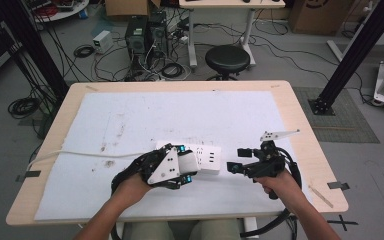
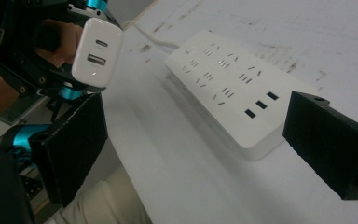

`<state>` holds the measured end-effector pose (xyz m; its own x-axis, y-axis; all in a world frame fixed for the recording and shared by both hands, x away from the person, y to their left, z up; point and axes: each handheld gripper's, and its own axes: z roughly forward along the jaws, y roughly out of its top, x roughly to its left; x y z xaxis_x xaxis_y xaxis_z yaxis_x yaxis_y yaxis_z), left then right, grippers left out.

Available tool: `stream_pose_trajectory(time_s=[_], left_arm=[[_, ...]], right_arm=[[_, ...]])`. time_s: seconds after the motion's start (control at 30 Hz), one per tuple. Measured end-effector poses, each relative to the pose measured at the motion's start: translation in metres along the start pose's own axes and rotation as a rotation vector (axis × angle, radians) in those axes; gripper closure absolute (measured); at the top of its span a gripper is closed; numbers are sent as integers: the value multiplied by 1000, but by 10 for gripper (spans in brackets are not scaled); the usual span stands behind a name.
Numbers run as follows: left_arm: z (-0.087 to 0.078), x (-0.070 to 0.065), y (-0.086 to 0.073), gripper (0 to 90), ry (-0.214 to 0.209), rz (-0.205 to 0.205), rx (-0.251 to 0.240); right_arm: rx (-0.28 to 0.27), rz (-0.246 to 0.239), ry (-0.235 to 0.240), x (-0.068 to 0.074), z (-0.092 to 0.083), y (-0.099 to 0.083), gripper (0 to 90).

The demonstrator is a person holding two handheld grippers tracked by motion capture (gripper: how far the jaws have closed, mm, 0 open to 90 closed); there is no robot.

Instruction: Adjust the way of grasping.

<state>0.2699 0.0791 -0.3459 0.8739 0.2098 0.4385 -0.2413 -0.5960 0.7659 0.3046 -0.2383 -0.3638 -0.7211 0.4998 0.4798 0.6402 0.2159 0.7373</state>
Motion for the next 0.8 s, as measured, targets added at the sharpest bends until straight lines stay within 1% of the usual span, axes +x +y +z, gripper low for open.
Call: stream_pose_trajectory(time_s=[0.1, 0.23, 0.33, 0.43, 0.53, 0.63, 0.67, 0.73, 0.77, 0.8], left_arm=[[4, -2, 2, 425, -9, 18, 10], [7, -4, 4, 425, -6, 41, 18], [9, -6, 6, 425, -5, 57, 23], [12, -7, 9, 425, -2, 78, 25], [15, -8, 12, 425, -5, 81, 18], [18, -9, 14, 425, -1, 91, 22], [19, -9, 15, 425, -1, 88, 19], [21, -9, 16, 425, 3, 95, 13], [21, -9, 16, 425, 1, 93, 15], [22, -9, 17, 425, 5, 103, 13]], right_arm=[[9, 11, 9, 4, 3, 3, 64], [19, 19, 19, 4, 7, 6, 64], [23, 38, 43, 6, 10, 7, 64], [32, 41, 64, 8, 14, 10, 64], [47, 50, 88, 10, 18, 12, 64], [48, 64, 108, 11, 22, 12, 63], [45, 59, 114, 11, 23, 13, 63], [48, 69, 119, 12, 24, 13, 63], [47, 66, 121, 12, 25, 13, 64], [52, 72, 121, 12, 25, 13, 64]])
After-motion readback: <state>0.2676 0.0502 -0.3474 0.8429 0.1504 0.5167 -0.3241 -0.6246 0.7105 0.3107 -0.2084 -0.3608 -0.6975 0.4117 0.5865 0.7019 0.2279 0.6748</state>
